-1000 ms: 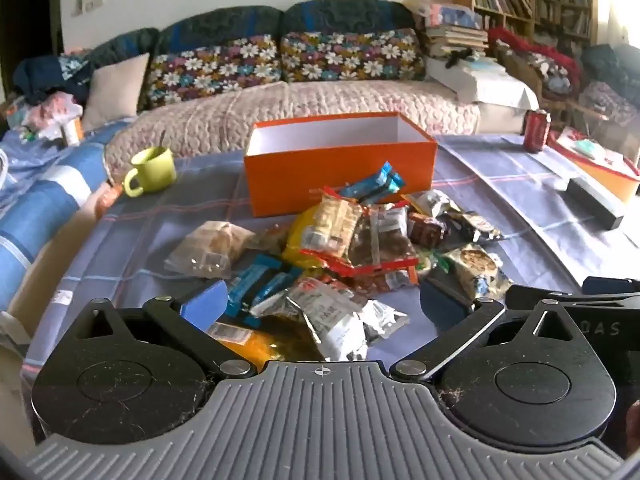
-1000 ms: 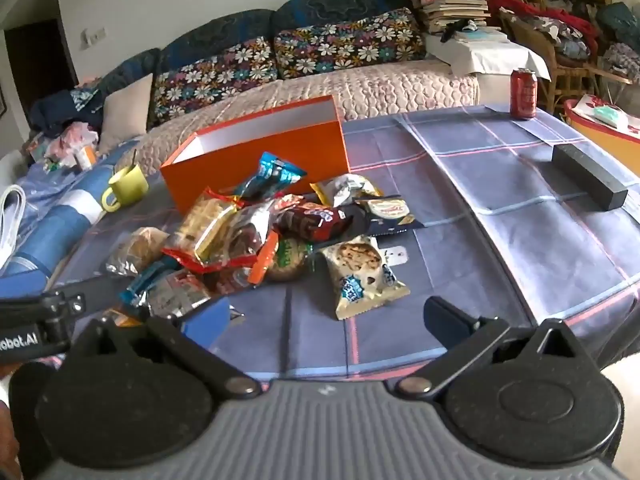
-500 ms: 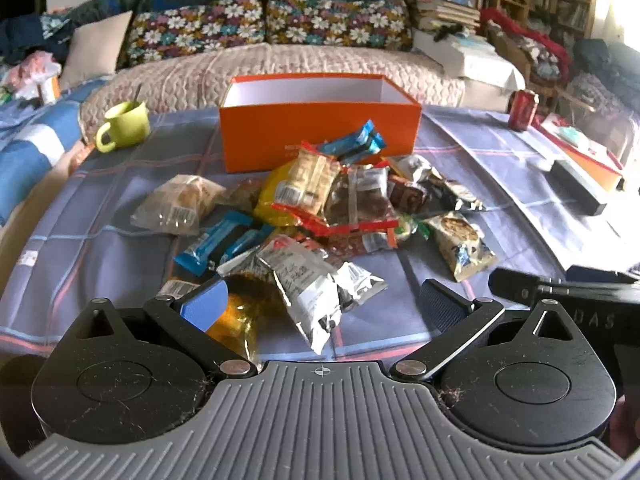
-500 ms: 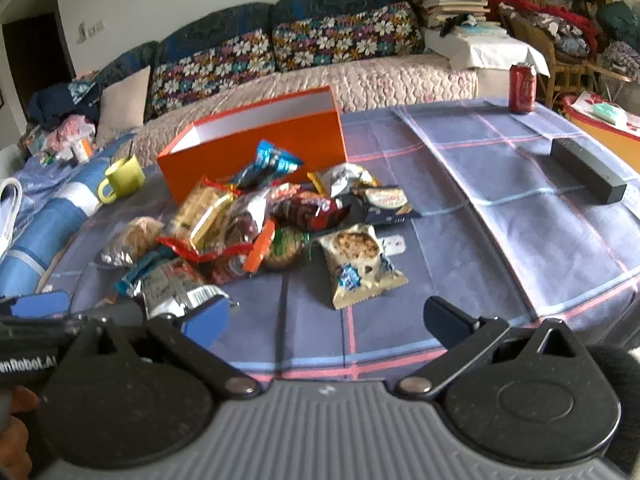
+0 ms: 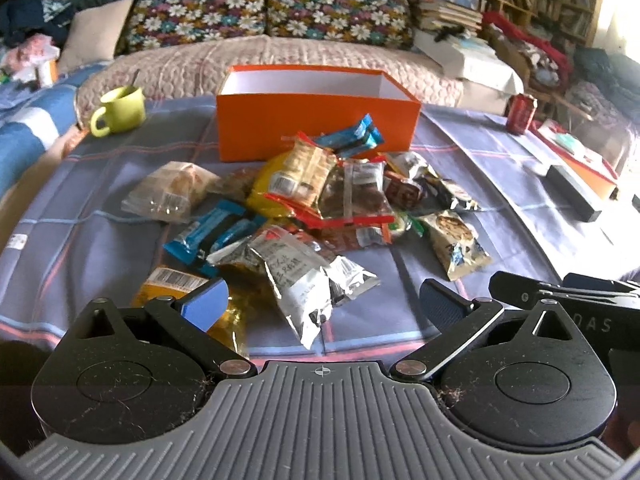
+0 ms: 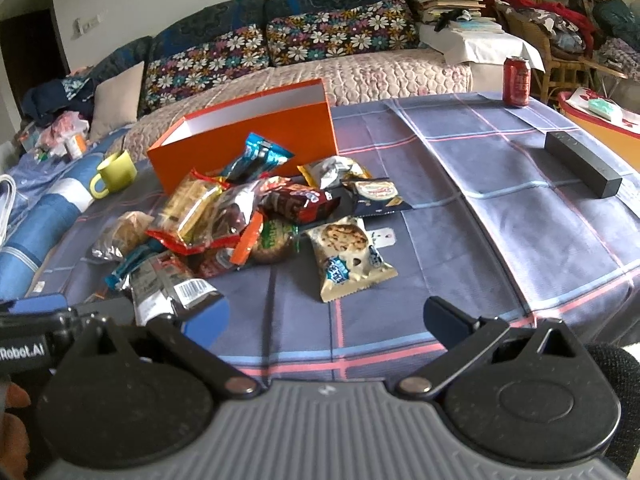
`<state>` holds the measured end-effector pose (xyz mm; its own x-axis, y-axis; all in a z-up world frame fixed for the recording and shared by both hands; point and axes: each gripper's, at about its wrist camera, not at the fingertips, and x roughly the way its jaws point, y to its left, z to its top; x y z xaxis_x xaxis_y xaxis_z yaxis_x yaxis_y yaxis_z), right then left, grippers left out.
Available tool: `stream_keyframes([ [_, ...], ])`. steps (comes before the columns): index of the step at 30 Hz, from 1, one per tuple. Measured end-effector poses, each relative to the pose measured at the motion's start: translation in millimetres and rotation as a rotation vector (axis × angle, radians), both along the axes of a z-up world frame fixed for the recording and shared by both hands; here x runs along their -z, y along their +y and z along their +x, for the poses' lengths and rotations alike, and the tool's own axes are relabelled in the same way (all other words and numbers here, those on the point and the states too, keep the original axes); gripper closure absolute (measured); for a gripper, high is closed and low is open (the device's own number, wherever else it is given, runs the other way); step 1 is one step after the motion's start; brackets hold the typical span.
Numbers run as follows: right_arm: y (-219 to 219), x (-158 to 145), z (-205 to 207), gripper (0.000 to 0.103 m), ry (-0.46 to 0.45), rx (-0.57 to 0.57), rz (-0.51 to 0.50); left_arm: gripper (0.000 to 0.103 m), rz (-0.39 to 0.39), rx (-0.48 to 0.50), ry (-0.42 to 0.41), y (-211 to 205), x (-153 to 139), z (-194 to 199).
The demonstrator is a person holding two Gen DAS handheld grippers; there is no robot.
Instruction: Organize snacks
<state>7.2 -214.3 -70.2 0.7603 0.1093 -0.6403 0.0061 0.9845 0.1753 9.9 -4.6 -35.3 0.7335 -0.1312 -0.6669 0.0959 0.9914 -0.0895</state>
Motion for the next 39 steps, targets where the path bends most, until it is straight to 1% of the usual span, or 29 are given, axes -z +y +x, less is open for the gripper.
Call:
stream_keyframes([
  [2,-0.2,0.1,-0.1,0.0,-0.003,0.0,0.0,0.024,0.015,0.01,-0.003,-2.6,2.4,-0.8],
  [5,-1.7,7.3,0.1,0.0,-0.016,0.013,0.004,0.024,-0.001,0.014,0.001,0.1,9.5,0.1],
  [9,-6.8,20.6,5.3,0.0,0.024,0.025,0.026,0.024,-0.021,-0.005,0.056,5.5,23.0,8.9],
  [11,-10.2,21.5,4.8,0.0,0.033,0.039,0.035,0.024,-0.03,-0.013,0.066,7.1,24.6,11.0],
  [14,-11.2,17.3,-1.0,0.0,0.026,0.049,0.032,0.024,-0.039,-0.021,0.064,9.5,20.7,9.3],
  [18,-4.5,7.0,-10.4,0.0,0.002,0.032,-0.001,0.024,-0.033,-0.03,0.025,12.3,6.0,-0.8],
  [22,1.3,-2.0,-15.6,0.0,-0.024,0.015,-0.011,0.024,-0.027,-0.049,-0.012,17.5,-4.5,-6.4],
  [24,3.3,-3.6,-17.4,0.0,-0.03,0.009,-0.022,0.024,-0.039,-0.059,-0.016,20.1,-5.0,-4.8],
  [26,7.7,-6.7,-20.6,0.0,-0.042,0.003,-0.047,0.024,-0.048,-0.056,0.0,21.3,-2.4,-1.3],
  [28,9.7,-6.7,-22.1,0.0,-0.042,0.001,-0.042,0.024,-0.041,-0.056,0.013,22.4,-0.4,1.5],
  [30,12.5,-5.9,-20.0,0.0,-0.037,-0.024,-0.033,0.024,-0.035,-0.06,0.002,23.4,2.5,0.4],
  [32,15.0,-4.4,-18.0,0.0,-0.039,-0.026,-0.025,0.024,-0.011,-0.054,0.007,22.2,5.7,1.0],
  [37,26.7,2.9,-12.2,0.0,-0.03,-0.056,-0.068,0.024,0.017,-0.037,-0.018,17.6,13.2,2.0],
  [39,26.5,5.2,-11.3,0.0,-0.025,-0.051,-0.054,0.024,0.033,-0.029,-0.014,15.7,16.8,0.8],
])
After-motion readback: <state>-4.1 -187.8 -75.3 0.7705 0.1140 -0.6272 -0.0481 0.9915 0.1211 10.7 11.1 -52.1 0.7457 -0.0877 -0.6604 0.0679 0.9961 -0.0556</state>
